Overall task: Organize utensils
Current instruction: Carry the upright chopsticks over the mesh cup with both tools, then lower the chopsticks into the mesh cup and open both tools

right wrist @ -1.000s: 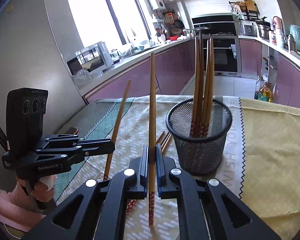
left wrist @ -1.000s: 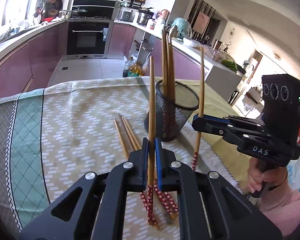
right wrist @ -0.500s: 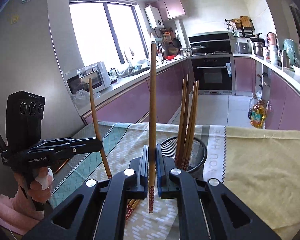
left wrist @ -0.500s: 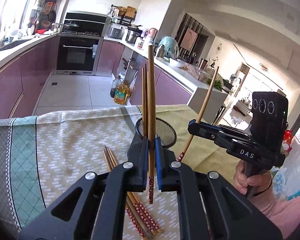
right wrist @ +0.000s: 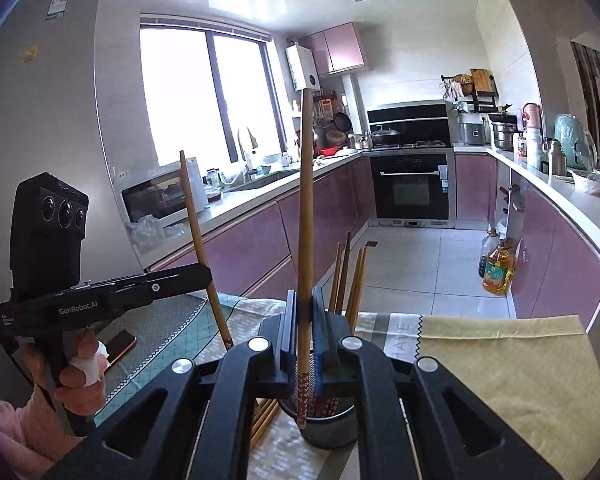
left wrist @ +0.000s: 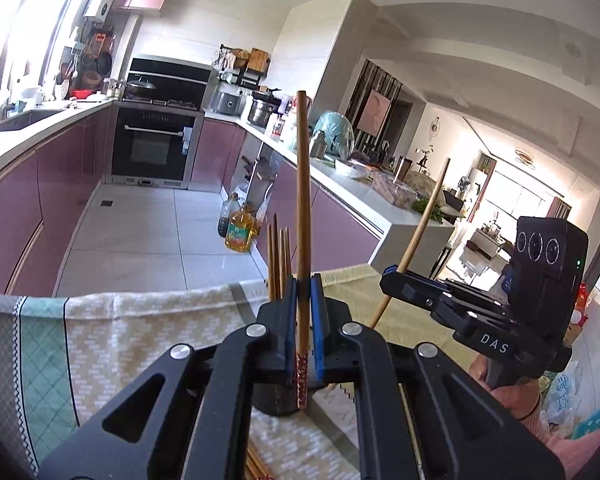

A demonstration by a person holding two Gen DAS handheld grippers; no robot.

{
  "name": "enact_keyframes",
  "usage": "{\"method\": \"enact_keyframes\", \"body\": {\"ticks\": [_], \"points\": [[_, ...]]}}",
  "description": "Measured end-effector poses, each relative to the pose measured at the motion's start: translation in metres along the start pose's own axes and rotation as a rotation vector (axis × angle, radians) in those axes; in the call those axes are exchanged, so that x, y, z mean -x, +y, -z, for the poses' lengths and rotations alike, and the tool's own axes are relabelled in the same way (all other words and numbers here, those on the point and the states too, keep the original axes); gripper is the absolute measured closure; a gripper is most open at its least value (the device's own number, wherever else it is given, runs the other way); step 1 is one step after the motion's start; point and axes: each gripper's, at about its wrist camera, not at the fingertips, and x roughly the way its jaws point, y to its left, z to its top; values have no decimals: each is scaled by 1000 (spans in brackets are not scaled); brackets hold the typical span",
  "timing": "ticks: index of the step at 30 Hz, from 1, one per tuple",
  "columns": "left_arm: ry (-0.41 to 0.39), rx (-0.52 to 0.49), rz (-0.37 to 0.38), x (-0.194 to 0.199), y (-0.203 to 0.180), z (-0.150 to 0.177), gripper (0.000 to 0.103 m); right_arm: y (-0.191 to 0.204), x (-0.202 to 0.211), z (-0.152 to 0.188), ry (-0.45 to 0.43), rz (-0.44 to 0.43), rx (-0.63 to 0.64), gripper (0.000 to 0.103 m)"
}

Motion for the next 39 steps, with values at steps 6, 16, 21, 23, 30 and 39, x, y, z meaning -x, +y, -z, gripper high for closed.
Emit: {"method": "enact_keyframes", "body": {"ticks": [6, 16, 21, 23, 30, 39], "points": [[-16, -32, -21, -12, -9, -11, 96, -7, -11, -5, -9, 28, 6, 97], [98, -86, -101, -52, -11, 10, 96, -13, -41, 10, 79, 42, -4, 97], [160, -101, -96, -62, -7, 20, 96, -17, -53, 19, 141, 44, -15, 97], [184, -108, -92, -65, -6, 23, 96, -19, -58, 23, 172, 46, -20, 97], [268, -109, -89, -82, 0, 31, 96, -26, -73, 33, 250, 44, -50, 97], [289, -77, -97, -102, 9, 29, 96, -37, -88, 38, 280, 50, -92, 96]]}}
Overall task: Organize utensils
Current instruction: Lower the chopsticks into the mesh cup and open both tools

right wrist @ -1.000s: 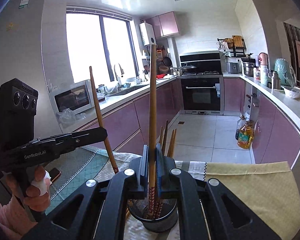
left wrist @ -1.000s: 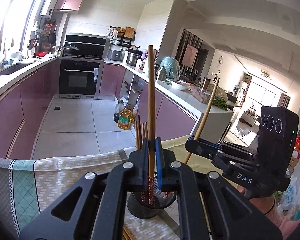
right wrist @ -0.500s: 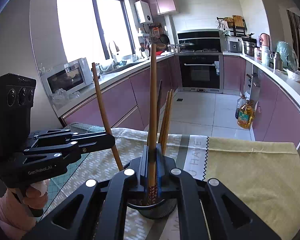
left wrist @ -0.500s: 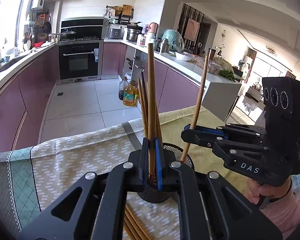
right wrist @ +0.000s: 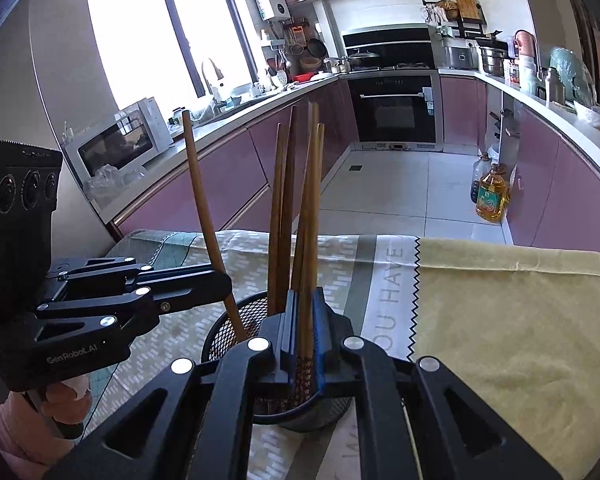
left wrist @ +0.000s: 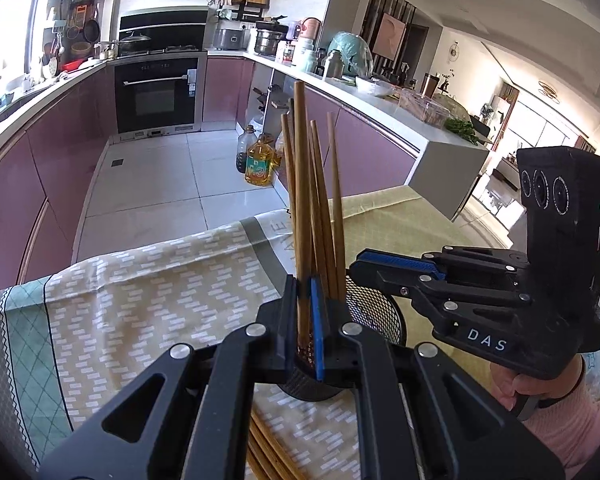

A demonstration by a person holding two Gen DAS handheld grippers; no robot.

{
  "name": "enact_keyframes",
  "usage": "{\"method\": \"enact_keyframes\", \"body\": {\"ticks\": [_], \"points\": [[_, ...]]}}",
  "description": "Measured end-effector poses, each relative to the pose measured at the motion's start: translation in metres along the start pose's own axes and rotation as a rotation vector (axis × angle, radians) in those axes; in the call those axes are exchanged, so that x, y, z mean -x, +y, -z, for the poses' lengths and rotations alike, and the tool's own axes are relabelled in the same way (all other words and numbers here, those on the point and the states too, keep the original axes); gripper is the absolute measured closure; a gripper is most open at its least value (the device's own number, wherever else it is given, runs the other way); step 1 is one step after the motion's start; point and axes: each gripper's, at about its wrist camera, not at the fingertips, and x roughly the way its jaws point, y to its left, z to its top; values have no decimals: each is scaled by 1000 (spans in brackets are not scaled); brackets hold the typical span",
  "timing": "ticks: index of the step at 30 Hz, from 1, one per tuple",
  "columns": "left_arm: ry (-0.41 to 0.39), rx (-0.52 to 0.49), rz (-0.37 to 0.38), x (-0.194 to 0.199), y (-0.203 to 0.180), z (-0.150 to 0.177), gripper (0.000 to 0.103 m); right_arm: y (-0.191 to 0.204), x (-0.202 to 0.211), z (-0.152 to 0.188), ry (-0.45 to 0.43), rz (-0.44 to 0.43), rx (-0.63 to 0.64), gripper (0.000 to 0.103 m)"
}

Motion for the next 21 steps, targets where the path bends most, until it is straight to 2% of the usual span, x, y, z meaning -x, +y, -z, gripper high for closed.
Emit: {"method": "enact_keyframes", "body": {"ticks": [13, 16, 19, 20, 21], "points": [[10, 29, -2, -7, 7, 7, 95, 3, 9, 5, -24, -17, -2, 94], [-16, 26, -19, 0, 7, 10, 95, 2, 14, 6, -34, -20, 3, 86], [-59, 22, -45, 13, 6, 15, 84, 8, 20, 9, -49, -28, 16, 80], [-77, 21, -53, 19, 5, 17, 81, 9, 23, 10, -55, -33, 21, 75], [-99, 22, -69, 26, 5, 21, 74, 12, 27, 12, -63, -38, 27, 71]]}}
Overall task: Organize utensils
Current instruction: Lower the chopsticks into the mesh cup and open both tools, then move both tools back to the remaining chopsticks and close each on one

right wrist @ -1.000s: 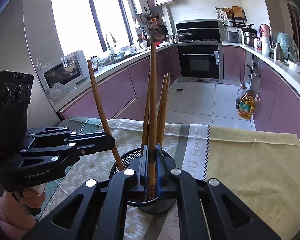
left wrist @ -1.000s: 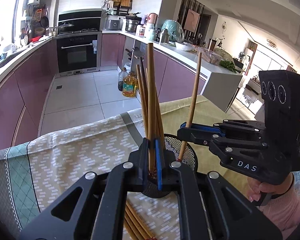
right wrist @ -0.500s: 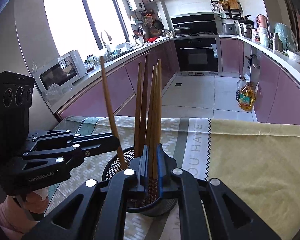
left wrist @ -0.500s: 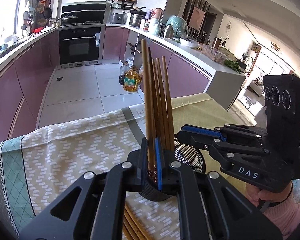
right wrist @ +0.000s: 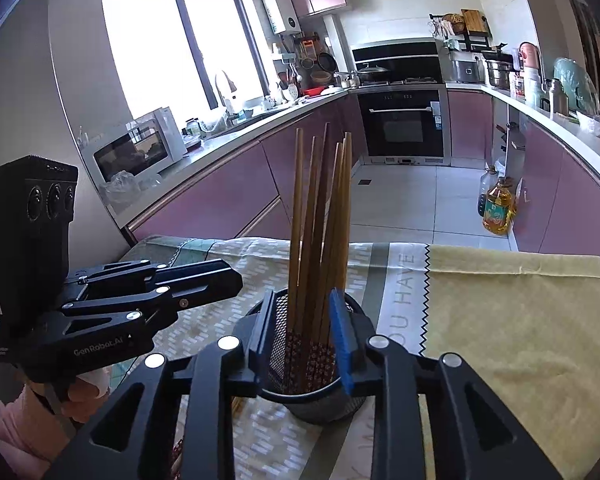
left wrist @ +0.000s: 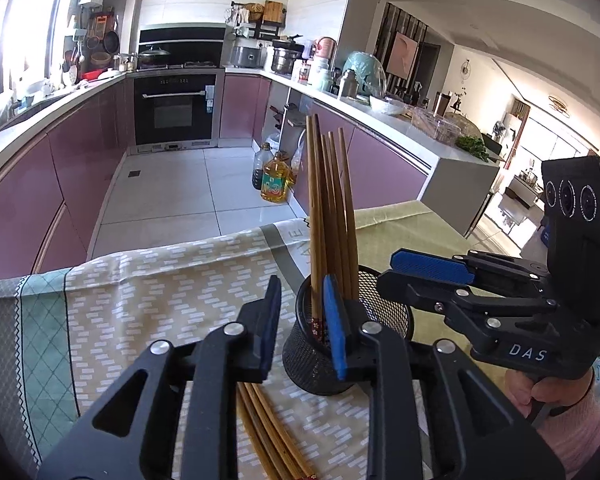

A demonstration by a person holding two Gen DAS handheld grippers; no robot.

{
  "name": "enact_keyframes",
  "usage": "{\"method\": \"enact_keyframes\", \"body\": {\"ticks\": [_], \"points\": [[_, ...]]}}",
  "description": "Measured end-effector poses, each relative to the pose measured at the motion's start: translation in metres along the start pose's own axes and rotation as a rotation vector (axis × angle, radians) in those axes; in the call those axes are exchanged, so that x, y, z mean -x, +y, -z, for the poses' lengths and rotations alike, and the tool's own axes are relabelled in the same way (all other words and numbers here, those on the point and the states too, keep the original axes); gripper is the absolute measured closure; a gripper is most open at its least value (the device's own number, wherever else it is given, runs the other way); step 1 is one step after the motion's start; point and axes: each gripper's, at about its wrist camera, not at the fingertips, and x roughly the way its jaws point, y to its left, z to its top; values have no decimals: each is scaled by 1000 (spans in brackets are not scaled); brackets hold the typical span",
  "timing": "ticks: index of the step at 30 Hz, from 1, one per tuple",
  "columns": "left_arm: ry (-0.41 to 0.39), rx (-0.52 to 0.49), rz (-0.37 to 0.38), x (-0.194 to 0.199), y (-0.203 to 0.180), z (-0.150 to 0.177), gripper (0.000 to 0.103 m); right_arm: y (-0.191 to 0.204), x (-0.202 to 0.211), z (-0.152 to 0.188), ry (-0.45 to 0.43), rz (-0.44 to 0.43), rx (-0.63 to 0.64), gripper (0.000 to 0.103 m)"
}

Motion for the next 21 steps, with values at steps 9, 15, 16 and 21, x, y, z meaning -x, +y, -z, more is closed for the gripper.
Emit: {"method": "enact_keyframes", "body": {"ticks": [9, 15, 16, 21], "points": [[-96, -12, -153, 49, 19, 34, 26, 27, 30, 23, -36, -88, 73, 55], [-19, -16, -232, 49, 32, 70, 22, 44, 17, 53, 43, -101, 99, 51], [3, -17, -240, 46, 34, 77, 22, 45, 11, 58, 65, -105, 95, 51], [79, 6, -256, 37, 42, 105, 22, 48, -14, 80, 153, -102, 68, 51]]}}
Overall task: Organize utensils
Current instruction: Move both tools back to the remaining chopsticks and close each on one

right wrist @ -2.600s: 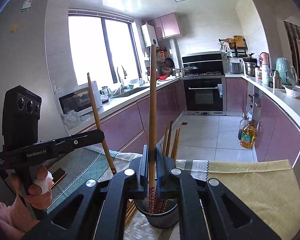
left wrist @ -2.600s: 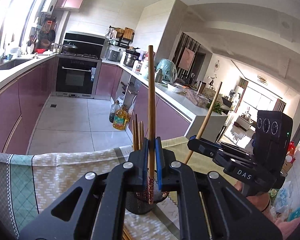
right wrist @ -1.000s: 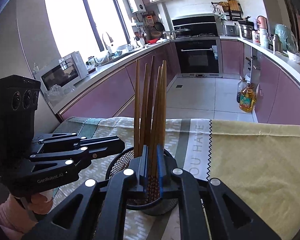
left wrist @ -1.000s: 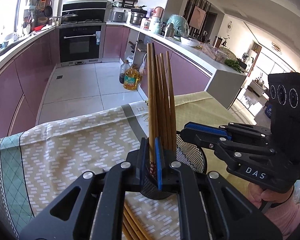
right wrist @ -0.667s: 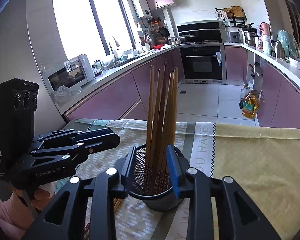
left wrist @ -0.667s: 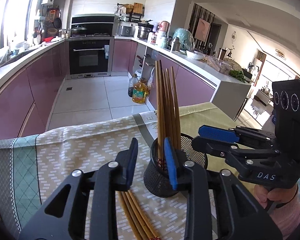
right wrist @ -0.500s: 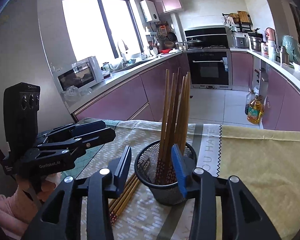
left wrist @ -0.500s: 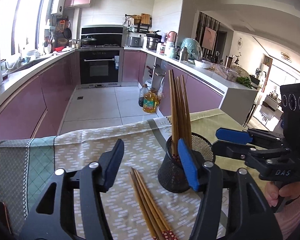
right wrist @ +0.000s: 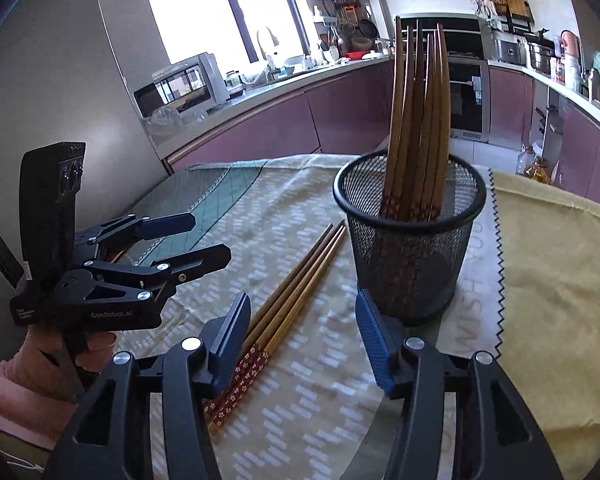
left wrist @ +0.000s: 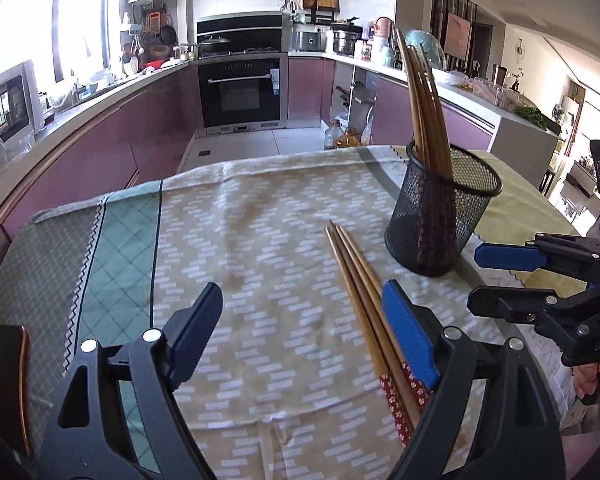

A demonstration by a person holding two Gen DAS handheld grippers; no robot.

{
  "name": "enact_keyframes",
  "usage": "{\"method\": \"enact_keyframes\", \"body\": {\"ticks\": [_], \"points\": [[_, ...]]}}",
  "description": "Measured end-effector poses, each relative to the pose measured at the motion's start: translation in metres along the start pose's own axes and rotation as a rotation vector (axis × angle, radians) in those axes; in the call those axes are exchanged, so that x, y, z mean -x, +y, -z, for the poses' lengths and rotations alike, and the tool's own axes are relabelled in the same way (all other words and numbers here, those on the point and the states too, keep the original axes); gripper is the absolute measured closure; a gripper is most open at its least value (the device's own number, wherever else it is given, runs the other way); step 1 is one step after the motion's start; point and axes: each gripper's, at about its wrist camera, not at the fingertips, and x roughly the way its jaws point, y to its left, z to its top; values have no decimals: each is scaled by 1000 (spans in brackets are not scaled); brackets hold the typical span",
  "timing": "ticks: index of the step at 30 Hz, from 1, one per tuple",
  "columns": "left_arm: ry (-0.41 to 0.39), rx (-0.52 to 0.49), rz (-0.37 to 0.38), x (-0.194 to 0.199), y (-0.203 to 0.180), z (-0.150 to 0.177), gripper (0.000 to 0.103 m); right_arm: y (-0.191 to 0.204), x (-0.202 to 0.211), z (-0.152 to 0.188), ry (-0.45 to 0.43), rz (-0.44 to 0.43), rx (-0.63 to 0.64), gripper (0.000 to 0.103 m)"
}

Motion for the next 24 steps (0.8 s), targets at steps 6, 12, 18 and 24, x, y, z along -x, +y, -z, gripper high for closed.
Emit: {"method": "enact_keyframes", "body": {"ticks": [6, 12, 18, 24], "points": [[48, 8, -6, -6, 0, 17, 22, 3, -22, 12, 63, 7, -23, 51], [71, 11, -8, -9, -3, 23, 22, 9, -30, 14, 88, 20, -18, 51], [85, 7, -4, -9, -6, 28, 23, 19, -41, 15, 103, 33, -5, 51], [93, 10, 1, -10, -5, 32, 23, 24, -46, 18, 115, 70, 25, 51]]}}
